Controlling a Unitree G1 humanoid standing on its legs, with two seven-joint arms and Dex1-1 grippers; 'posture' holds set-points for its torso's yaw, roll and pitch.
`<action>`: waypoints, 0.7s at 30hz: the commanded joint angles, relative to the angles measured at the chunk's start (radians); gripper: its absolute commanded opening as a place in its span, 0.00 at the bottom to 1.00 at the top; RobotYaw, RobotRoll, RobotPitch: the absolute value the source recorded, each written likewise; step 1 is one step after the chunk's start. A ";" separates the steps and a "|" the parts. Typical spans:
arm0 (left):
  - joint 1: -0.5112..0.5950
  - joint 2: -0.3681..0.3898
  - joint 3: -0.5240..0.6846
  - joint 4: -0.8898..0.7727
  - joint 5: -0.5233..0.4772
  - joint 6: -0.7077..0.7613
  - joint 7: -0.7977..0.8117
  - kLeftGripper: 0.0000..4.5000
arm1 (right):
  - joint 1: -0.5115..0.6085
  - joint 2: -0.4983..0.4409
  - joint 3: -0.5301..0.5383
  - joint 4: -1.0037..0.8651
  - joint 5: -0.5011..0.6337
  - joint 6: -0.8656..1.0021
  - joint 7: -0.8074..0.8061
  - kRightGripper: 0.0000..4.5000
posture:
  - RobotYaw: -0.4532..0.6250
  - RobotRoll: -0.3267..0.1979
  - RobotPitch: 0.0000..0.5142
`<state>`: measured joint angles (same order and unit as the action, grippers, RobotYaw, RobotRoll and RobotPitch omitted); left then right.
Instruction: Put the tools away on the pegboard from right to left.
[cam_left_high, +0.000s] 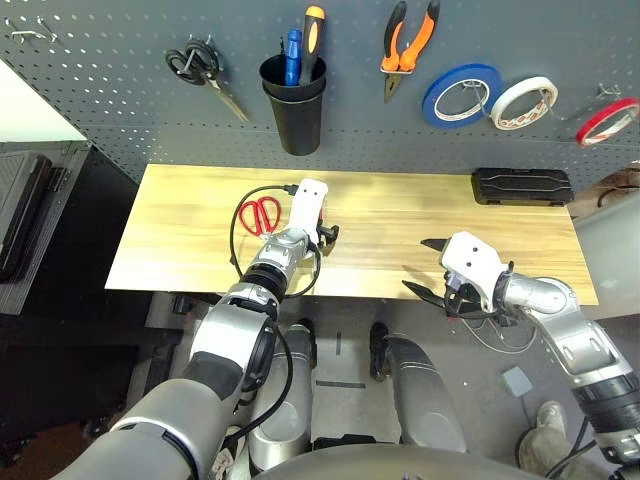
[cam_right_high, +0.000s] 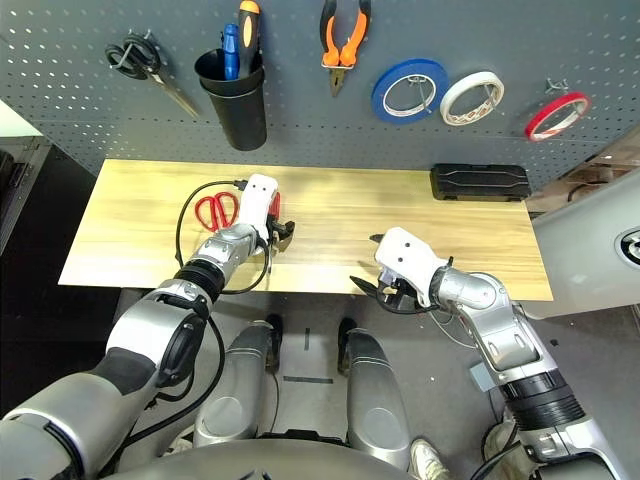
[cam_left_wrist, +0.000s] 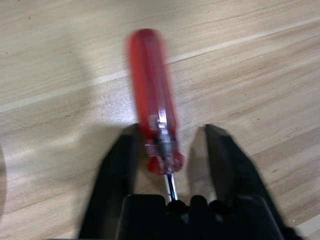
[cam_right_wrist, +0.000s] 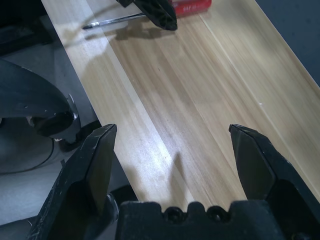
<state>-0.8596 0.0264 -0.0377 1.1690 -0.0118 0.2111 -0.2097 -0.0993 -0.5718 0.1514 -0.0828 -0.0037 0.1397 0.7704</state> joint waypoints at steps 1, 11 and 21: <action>0.007 -0.005 0.013 0.039 0.010 0.029 0.024 0.25 | 0.007 -0.007 0.017 -0.012 -0.004 -0.003 0.009 1.00 | 0.53 0.62 0.62; 0.059 -0.016 0.056 -0.135 -0.019 0.118 0.062 0.18 | -0.035 0.015 0.022 0.052 0.013 -0.067 0.026 1.00 | 0.57 0.62 0.61; 0.280 -0.043 0.120 -0.726 -0.052 0.444 0.231 0.18 | -0.115 0.047 0.027 0.186 0.021 -0.136 0.046 1.00 | 0.64 0.62 0.60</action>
<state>-0.6104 0.0001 0.0722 0.5227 -0.0553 0.5974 -0.0083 -0.2207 -0.5295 0.1674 0.0741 0.0131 0.0222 0.8057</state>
